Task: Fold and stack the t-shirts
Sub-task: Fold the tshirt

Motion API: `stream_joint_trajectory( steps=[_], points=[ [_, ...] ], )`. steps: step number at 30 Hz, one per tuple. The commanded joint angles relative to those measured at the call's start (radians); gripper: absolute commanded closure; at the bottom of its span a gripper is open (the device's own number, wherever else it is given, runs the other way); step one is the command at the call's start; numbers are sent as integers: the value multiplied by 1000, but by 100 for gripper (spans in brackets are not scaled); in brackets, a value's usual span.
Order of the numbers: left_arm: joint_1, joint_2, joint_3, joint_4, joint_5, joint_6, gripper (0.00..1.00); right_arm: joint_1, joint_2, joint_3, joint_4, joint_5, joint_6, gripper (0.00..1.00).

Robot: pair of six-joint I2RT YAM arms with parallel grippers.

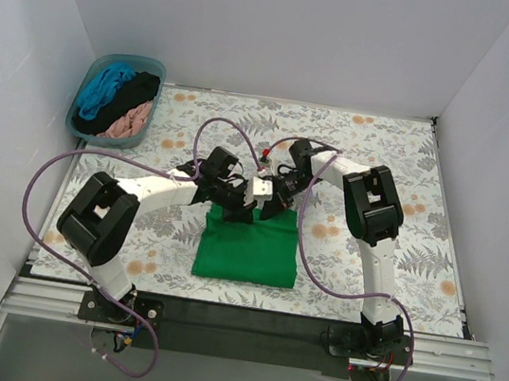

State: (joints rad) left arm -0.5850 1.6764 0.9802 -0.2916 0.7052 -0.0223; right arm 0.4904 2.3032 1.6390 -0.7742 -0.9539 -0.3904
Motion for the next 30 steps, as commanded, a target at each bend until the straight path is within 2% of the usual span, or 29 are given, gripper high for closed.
stream_joint_trajectory(
  steps=[1, 7, 12, 19, 26, 30],
  points=[
    [-6, -66, 15, -11, -1, 18, 100, 13, -5, -28, 23, 14, -14, 86],
    [4, -44, 41, 84, -64, 18, 100, 20, -13, -67, 23, 24, -34, 86],
    [56, 11, 92, 140, -68, -14, 100, 20, -28, -87, 26, 43, -45, 86],
    [59, 55, 49, 190, -81, 61, 100, 19, -48, -67, 23, 93, -47, 85],
    [44, 7, -33, 192, -39, 65, 100, -4, -146, 53, -13, 246, -45, 75],
    [19, -30, -90, 186, -46, 87, 100, -12, -189, 104, -27, 282, -68, 71]
  ],
)
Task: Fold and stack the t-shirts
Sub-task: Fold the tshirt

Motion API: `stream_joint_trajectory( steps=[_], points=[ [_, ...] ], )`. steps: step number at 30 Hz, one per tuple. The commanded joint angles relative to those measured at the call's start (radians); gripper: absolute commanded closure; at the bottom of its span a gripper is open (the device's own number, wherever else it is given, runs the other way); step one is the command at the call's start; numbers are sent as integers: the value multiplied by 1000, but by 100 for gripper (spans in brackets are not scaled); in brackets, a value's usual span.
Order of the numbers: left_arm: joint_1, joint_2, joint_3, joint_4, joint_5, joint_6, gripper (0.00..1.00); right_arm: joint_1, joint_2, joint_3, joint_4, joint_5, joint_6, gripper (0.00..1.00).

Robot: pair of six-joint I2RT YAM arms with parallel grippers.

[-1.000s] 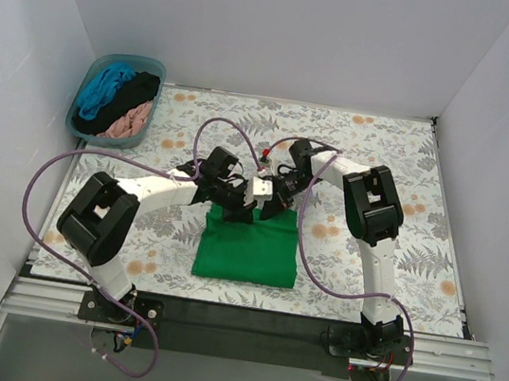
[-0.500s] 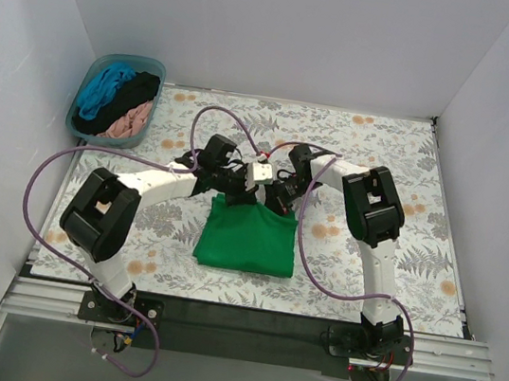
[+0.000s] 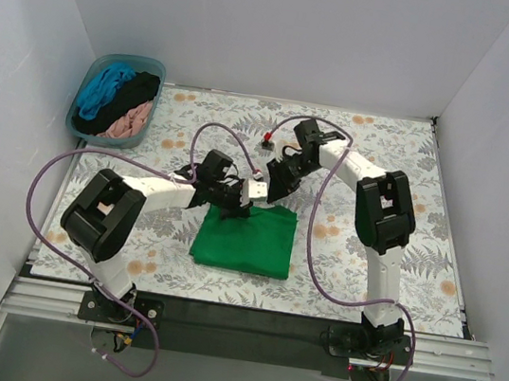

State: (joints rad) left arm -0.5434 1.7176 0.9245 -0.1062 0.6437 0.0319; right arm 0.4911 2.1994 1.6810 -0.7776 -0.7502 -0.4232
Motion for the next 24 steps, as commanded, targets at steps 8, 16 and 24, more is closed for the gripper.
stream_joint_trajectory(
  steps=[8, 16, 24],
  points=[
    [-101, -139, -113, -1, -16, 40, 100, -2, 3, 63, -97, -159, -98, 77],
    [-128, -226, -159, 45, -85, 56, 100, 6, 11, -9, -152, -392, -94, 80],
    [-153, -334, -182, 57, -92, 72, 100, 6, 39, -98, -146, -491, -108, 81]
  ],
)
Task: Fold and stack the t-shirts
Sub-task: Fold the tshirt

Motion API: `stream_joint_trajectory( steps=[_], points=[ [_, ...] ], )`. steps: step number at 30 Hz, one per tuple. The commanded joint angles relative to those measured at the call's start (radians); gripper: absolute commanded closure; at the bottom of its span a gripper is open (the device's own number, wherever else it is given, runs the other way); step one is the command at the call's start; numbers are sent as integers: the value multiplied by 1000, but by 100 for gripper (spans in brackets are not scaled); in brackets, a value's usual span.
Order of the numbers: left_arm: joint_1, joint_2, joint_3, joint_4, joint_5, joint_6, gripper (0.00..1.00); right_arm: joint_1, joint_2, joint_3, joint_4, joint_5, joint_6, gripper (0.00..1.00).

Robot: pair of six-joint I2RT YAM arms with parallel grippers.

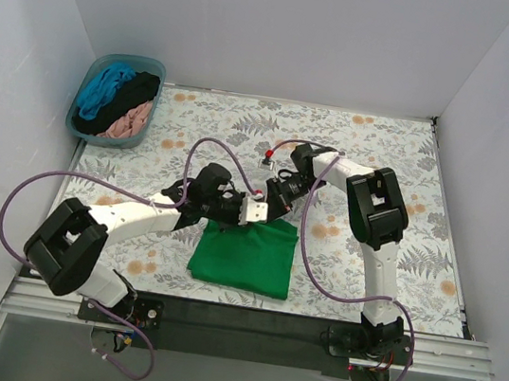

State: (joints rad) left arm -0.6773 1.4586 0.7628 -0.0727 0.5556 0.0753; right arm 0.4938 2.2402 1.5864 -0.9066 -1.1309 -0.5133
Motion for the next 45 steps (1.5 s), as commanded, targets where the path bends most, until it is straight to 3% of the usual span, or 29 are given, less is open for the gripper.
stream_joint_trajectory(
  steps=[1, 7, 22, 34, 39, 45],
  points=[
    [-22, -86, -25, 24, -2, 43, 100, 3, 13, -2, -15, -127, -14, 81],
    [-36, -98, -40, 19, -22, 58, 100, 6, 59, 21, -12, -164, 2, 81],
    [-36, -106, 29, 42, -57, 63, 100, 23, 153, -37, -8, -1, -14, 83],
    [22, 22, 50, 152, -80, 63, 100, 26, 122, -46, -11, 20, -21, 83],
    [24, 69, -9, 251, -97, 55, 100, 25, 61, -20, -11, 108, 4, 76],
    [24, 83, -51, 277, -82, 55, 100, 26, -34, 46, -18, 316, 45, 69]
  ],
)
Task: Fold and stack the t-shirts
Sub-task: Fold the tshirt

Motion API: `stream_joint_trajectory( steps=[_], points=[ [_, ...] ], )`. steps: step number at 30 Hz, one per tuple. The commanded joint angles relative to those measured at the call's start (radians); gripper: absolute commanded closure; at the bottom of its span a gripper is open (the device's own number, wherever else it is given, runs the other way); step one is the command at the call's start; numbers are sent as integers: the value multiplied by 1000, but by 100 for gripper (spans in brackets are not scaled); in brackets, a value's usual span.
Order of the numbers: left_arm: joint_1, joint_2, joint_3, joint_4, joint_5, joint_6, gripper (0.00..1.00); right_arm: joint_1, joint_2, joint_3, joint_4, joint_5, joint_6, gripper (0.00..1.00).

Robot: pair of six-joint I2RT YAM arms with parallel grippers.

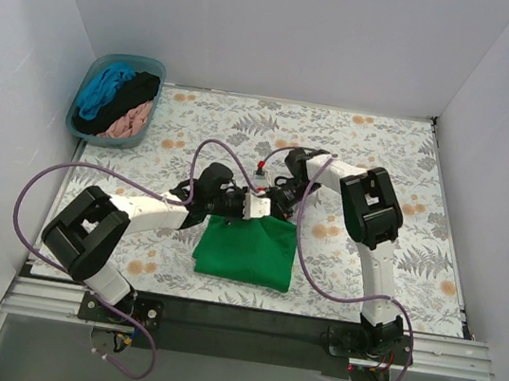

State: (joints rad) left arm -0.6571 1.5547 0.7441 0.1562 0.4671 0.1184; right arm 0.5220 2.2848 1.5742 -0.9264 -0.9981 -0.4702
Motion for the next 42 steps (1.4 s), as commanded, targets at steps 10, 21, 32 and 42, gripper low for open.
stream_joint_trajectory(
  steps=[10, 21, 32, 42],
  points=[
    [2, -42, -86, 51, 41, -23, 100, -37, -200, 119, -15, 363, 19, 55],
    [132, -140, 109, -203, 106, -334, 55, -185, -373, -52, -81, 259, -79, 40],
    [372, -114, 144, -474, 326, -661, 45, -185, -331, -141, -3, 253, -90, 39],
    [452, 45, 173, -474, 349, -714, 43, -171, -300, -172, 1, 225, -96, 48]
  ],
)
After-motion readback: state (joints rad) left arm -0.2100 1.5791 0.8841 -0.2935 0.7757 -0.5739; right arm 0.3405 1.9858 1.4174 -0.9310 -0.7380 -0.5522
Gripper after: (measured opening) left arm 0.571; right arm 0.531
